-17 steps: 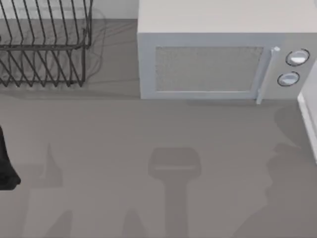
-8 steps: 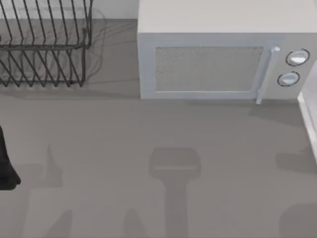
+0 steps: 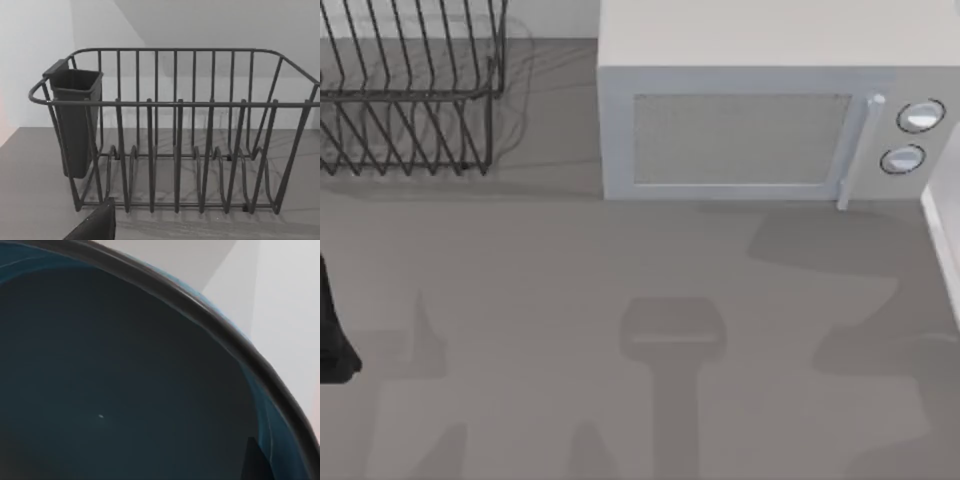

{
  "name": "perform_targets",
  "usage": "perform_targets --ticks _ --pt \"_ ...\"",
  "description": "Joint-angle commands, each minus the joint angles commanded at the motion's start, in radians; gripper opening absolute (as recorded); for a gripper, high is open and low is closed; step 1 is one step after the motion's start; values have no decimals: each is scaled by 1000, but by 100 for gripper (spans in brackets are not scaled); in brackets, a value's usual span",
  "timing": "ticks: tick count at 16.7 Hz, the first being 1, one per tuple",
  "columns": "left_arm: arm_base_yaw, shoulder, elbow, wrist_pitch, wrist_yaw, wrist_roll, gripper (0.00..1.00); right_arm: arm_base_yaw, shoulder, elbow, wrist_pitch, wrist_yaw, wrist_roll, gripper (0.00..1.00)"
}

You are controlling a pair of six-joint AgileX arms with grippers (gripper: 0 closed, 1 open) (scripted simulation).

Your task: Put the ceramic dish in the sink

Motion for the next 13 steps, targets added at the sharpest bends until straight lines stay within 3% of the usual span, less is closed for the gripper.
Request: perform_targets --ticks 6,13 --pt "0 0 0 0 0 0 100 -9 73 -3 69 2 2 0" --pt "0 0 0 0 0 0 100 -13 478 -59 547 4 -2 0"
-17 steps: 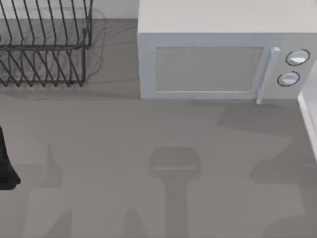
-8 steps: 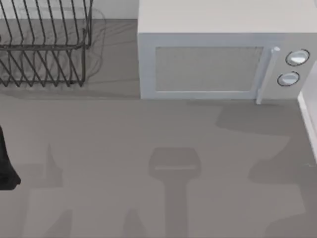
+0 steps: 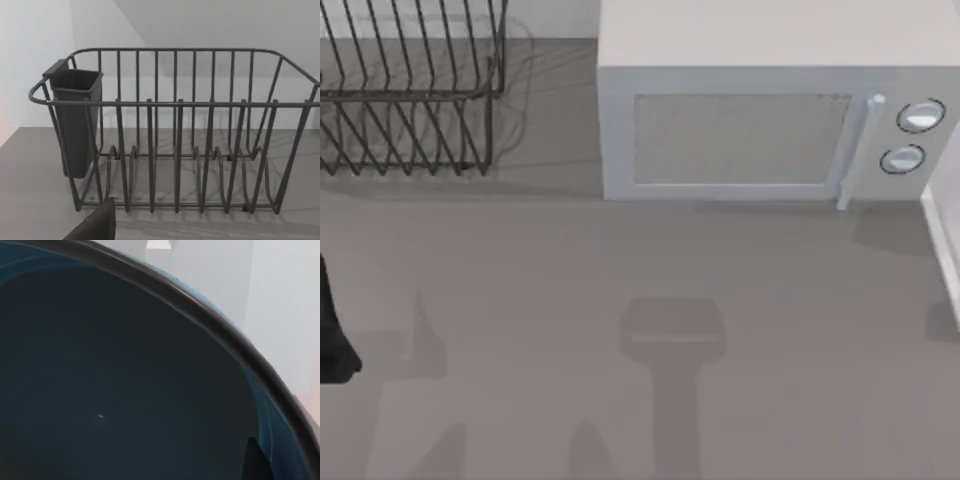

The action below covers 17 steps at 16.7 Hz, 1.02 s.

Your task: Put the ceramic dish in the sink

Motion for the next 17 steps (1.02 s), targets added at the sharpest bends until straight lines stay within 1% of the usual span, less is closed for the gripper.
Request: perform_targets --ticks 2,5,11,17 --pt "0 0 0 0 0 0 100 4 109 -20 133 1 -1 0" --pt "0 0 0 0 0 0 100 10 219 -42 253 4 -2 0" --pt "0 0 0 0 0 0 100 12 246 -47 281 5 -1 0" --pt "0 0 0 0 0 0 100 12 246 -47 281 5 -1 45"
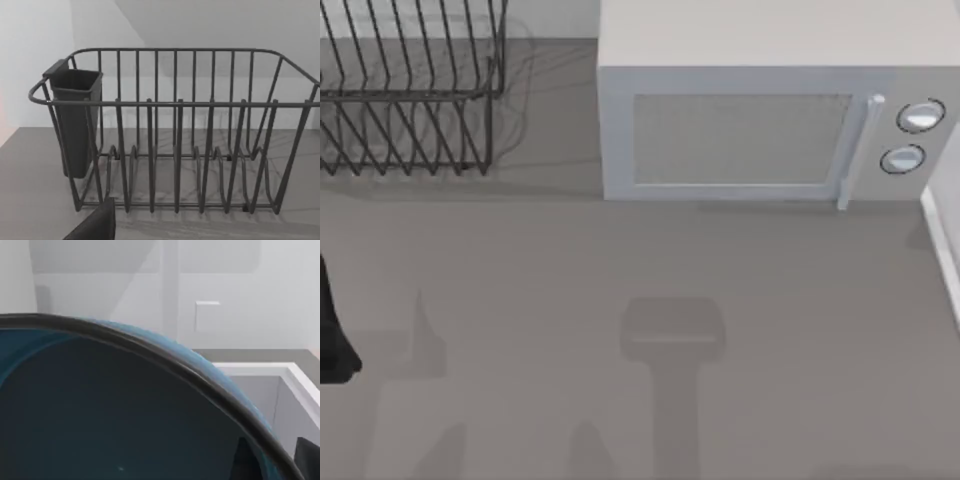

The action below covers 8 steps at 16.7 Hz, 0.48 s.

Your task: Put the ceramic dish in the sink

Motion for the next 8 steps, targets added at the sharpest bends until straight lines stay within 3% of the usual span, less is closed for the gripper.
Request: perform_targets --ticks 7,8 --pt "0 0 0 0 0 0 100 0 0 0 0 0 0 98" --pt "0 0 0 0 0 0 100 0 0 0 0 0 0 100"
